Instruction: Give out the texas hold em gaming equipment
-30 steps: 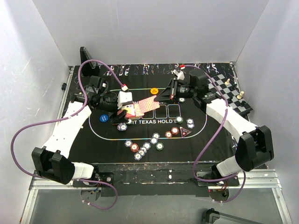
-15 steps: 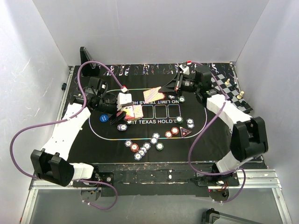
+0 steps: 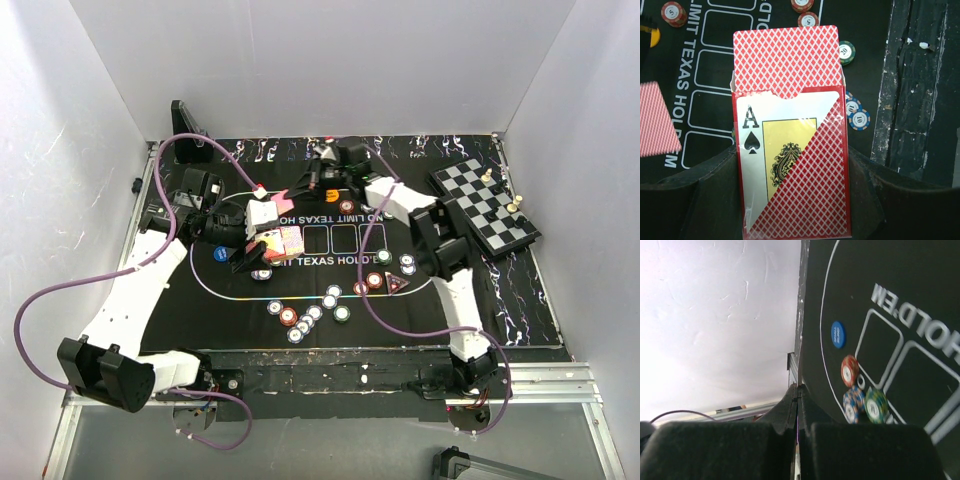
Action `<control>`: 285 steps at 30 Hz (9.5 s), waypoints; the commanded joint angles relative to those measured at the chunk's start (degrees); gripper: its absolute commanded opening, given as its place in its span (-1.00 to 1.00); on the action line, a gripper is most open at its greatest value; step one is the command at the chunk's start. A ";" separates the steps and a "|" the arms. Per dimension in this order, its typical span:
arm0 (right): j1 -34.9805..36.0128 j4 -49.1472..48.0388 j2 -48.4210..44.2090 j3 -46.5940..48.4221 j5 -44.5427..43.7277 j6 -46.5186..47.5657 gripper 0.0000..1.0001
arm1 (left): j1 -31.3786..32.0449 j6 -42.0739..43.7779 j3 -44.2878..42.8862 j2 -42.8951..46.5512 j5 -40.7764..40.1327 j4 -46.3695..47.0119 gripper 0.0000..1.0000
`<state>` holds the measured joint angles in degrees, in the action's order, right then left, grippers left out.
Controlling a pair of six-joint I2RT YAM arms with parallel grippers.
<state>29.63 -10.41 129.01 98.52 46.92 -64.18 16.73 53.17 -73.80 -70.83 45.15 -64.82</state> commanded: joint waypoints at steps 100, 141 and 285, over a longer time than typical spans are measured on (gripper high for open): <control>7.82 -6.54 -35.32 -30.58 3.01 0.56 0.08 | -0.03 -6.32 -2.31 -0.54 3.81 8.22 -1.00; 7.90 -5.06 -34.18 -27.59 3.45 0.55 0.20 | -0.03 -7.73 -2.23 -0.01 5.66 9.01 -1.00; -6.16 20.10 -31.87 -12.10 -3.61 9.52 0.77 | -0.38 -25.31 5.33 5.70 11.46 23.51 -1.00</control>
<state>23.27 16.58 104.79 95.57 35.31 -51.40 16.62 28.21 -68.90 -67.07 55.94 -43.22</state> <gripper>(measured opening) 0.883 0.642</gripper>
